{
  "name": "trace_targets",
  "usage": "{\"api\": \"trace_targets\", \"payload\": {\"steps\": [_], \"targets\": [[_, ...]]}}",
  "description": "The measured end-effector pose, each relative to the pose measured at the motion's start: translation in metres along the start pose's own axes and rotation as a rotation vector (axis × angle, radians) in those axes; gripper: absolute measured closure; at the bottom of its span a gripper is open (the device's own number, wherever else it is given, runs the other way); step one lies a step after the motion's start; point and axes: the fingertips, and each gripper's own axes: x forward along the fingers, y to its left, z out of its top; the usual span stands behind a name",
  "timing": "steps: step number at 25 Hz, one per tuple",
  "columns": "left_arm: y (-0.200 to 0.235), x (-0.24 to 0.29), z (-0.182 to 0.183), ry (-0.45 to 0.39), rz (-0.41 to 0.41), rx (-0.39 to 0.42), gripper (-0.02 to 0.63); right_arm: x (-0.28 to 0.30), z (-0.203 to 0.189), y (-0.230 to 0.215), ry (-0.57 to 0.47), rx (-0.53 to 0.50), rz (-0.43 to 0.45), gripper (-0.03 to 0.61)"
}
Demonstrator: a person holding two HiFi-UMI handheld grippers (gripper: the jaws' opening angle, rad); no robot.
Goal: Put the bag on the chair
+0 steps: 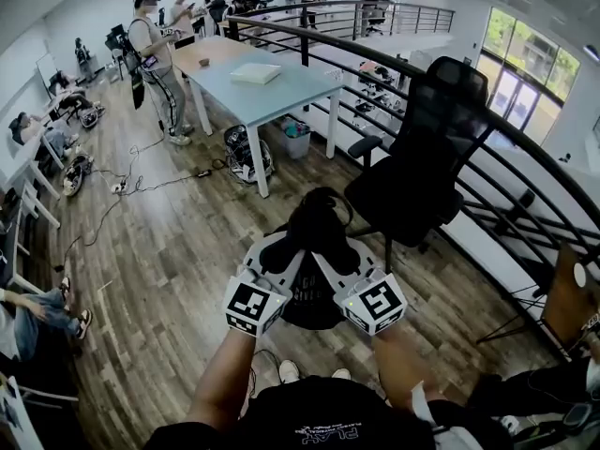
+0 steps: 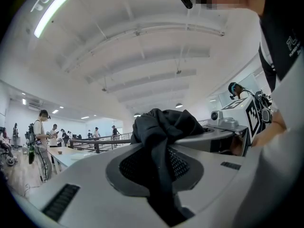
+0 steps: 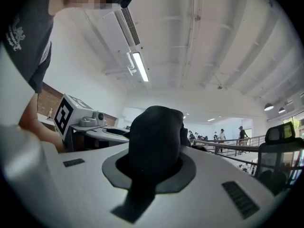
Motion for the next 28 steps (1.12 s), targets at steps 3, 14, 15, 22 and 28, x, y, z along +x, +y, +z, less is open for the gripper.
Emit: {"api": "trace_targets", "payload": {"steps": [3,14,15,22,28], "targets": [[0.004,-0.003,0.001,-0.016,-0.008,0.002,0.526,0.004,0.002,0.003,-0.023,0.010,0.008,0.512],[0.022,-0.014,0.004,-0.021,-0.051,0.004,0.526,0.020,0.008,0.012,-0.034,0.022,-0.011,0.512],[0.026,-0.017,0.003,-0.021,-0.060,0.006,0.526,0.024,0.008,0.015,-0.035,0.022,-0.015,0.512],[0.056,-0.019,-0.006,-0.060,-0.088,0.000,0.526,0.055,0.001,0.020,-0.015,0.021,-0.032,0.512],[0.076,-0.002,-0.012,-0.054,-0.091,-0.014,0.526,0.074,-0.006,0.003,-0.016,0.040,-0.022,0.512]]}}
